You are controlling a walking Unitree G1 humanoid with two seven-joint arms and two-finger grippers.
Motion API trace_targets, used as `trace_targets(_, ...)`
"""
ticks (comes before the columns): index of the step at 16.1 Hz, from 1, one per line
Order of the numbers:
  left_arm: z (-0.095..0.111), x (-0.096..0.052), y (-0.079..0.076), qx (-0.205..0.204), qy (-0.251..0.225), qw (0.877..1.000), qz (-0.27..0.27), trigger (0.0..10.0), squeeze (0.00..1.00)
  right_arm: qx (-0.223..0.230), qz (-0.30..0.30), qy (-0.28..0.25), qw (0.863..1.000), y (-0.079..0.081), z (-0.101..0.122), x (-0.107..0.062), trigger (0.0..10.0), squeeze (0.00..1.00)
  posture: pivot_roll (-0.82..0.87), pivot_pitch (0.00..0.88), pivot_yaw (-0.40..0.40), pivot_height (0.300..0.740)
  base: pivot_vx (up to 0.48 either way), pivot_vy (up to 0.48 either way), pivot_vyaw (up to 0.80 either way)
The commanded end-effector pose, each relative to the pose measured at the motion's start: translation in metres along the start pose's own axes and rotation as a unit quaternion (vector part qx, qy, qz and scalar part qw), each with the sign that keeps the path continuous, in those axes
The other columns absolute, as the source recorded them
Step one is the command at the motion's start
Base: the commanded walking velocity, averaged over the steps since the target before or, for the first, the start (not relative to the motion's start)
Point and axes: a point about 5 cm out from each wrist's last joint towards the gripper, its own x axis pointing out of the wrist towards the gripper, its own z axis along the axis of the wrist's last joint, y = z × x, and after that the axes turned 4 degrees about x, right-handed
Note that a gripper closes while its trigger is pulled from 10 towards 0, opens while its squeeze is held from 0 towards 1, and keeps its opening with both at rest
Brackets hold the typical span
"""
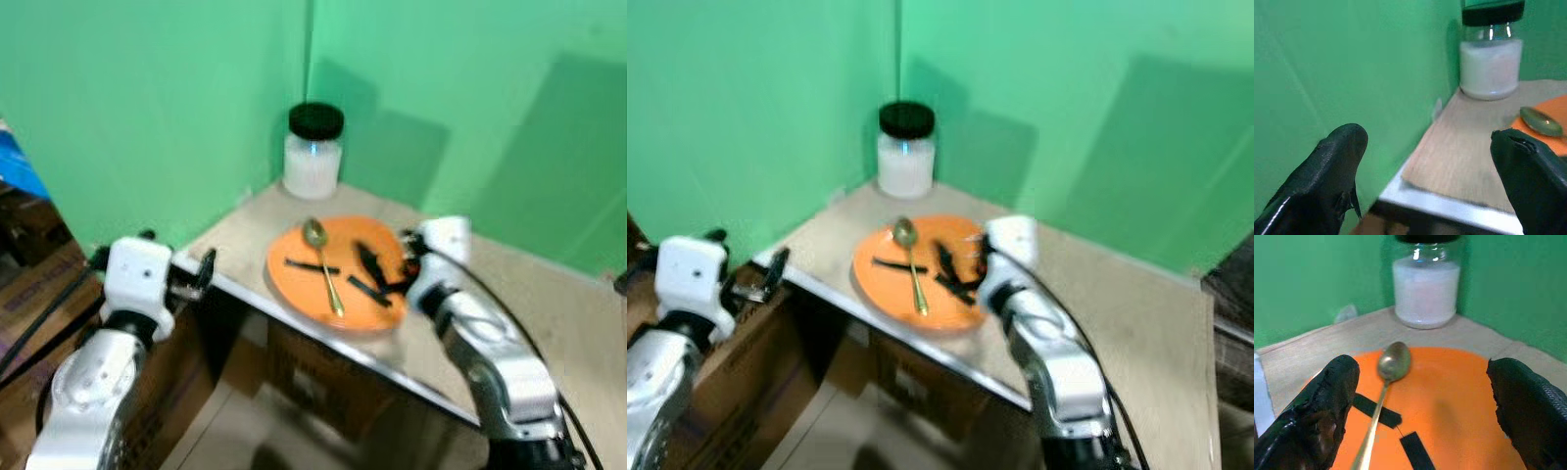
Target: Setting the table
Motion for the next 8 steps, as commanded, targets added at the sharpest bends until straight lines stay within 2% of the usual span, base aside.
trace_targets(1,0.003,0.001,-0.007,0.0,-0.009,1.0,-0.016,10.0,0.0,-0.019,-0.01,0.016,1.0,-0.009,0.001,-0.002,10.0,0.0,-0.02,0.025,-0.045,0.74,0.0,0.0,0.0)
trace_targets(2,0.0,0.001,-0.009,0.014,0.003,0.999,-0.03,10.0,0.0,-0.021,0.006,0.042,0.999,-0.006,-0.003,0.001,10.0,0.0,-0.02,0.026,-0.044,0.74,0.0,0.0,0.0)
trace_targets(3,-0.003,-0.001,-0.015,0.023,0.009,0.998,-0.053,10.0,0.0,-0.015,0.049,0.071,0.996,0.003,-0.007,0.004,10.0,0.0,-0.02,0.026,-0.043,0.74,0.0,0.0,0.0)
trace_targets(4,-0.003,-0.002,-0.016,0.025,0.009,0.998,-0.06,10.0,0.0,-0.018,0.063,0.082,0.994,0.006,-0.009,0.006,10.0,0.74,-0.03,0.028,-0.041,0.74,0.0,0.0,0.0)
trace_targets(5,-0.004,-0.002,-0.018,0.025,0.009,0.998,-0.065,10.0,0.0,-0.019,0.07,0.096,0.993,0.009,-0.01,0.009,10.0,1.0,-0.03,0.027,-0.04,0.74,0.0,0.0,0.0)
trace_targets(8,-0.008,-0.001,-0.019,0.027,0.017,0.995,-0.093,10.0,0.0,-0.022,0.085,0.136,0.987,0.023,-0.009,0.038,10.0,1.0,-0.04,0.038,-0.035,0.74,0.0,0.0,0.0)
